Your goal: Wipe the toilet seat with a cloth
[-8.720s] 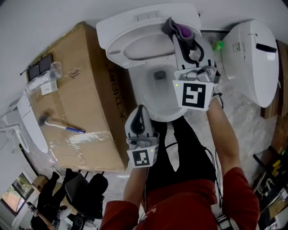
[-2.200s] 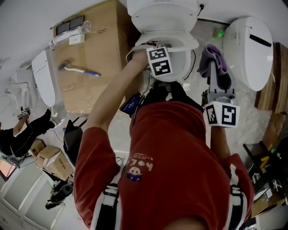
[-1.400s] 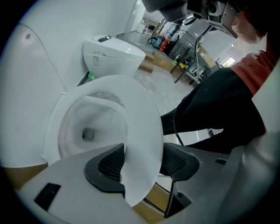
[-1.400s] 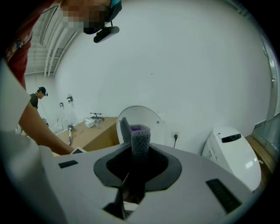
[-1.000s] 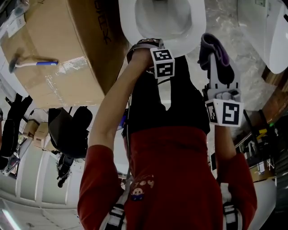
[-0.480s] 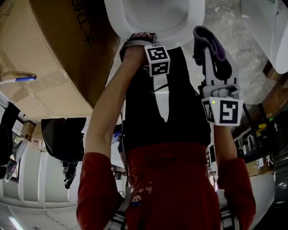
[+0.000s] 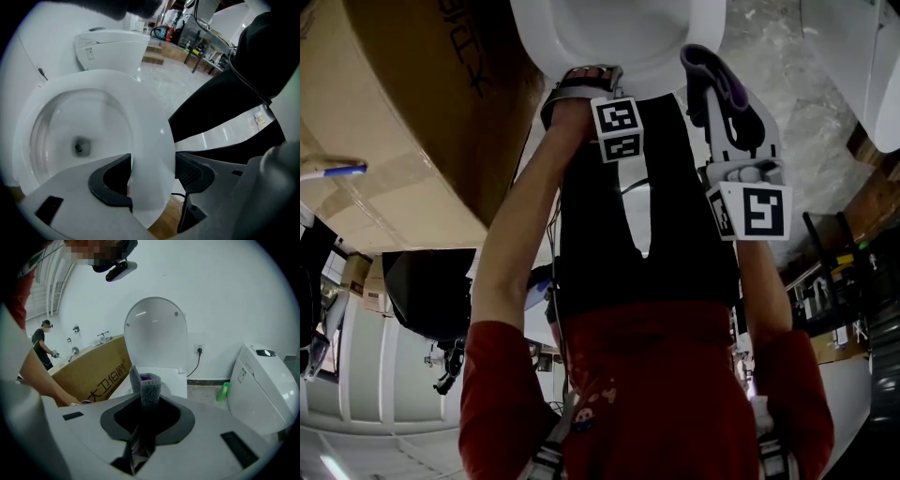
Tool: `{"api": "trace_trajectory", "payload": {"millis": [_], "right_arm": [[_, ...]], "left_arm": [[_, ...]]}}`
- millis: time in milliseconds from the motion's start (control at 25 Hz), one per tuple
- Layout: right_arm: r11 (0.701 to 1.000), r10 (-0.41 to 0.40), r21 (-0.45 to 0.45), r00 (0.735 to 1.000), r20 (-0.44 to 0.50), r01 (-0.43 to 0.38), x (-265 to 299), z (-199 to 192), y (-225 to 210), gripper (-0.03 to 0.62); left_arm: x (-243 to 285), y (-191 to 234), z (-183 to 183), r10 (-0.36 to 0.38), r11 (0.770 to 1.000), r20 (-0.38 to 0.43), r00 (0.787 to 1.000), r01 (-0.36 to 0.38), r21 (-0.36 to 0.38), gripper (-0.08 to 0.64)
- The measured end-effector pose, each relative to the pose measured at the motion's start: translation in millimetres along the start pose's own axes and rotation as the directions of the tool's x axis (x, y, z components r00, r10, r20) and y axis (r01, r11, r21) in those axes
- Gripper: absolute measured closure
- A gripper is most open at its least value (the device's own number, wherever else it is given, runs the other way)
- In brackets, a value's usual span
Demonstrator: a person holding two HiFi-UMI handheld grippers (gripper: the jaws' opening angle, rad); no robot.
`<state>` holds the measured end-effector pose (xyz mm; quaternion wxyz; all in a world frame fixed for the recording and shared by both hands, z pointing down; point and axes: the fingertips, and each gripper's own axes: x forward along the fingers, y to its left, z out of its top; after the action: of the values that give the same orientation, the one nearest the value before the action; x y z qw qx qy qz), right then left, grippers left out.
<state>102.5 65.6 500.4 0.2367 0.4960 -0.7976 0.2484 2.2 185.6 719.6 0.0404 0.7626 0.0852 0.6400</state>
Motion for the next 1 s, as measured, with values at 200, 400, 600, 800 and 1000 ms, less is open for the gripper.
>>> {"api": "trace_trajectory", "payload": {"millis": [200,400,600,800,1000], "right_arm": [[0.999,0.023,0.046,0.998,-0.065,-0.02,15.6,-27.0,10.8,0.535],[0.995,0.055,0.087,0.985,-0.165,-0.041,33.9,-60.6,30.8,0.535],[0.992,0.097,0.109,0.957,-0.272,-0.07,57.0,-101.3,64.2,0.535],[0.993,0.089,0.11,0.923,-0.375,-0.051,78.8,-142.9,90.5,0.535],[0.999,0.044,-0.01,0.908,-0.418,-0.053,90.3,-168.7,105.5,0.535]], "left_arm": [[-27.1,1.3,1.0,0.114,0.979,0.158,0.981,-0.084,-0.184,0.293],[-54.6,3.5,-15.9,0.281,0.911,0.247,0.927,-0.176,-0.374,0.363],[-95.7,19.8,-30.7,0.508,0.74,0.301,0.807,-0.23,-0.632,0.536],[-132.9,40.5,-44.6,0.703,0.54,0.303,0.643,-0.204,-0.817,0.546],[-161.2,61.7,-51.4,0.792,0.469,0.292,0.536,-0.228,-0.853,0.546]]}}
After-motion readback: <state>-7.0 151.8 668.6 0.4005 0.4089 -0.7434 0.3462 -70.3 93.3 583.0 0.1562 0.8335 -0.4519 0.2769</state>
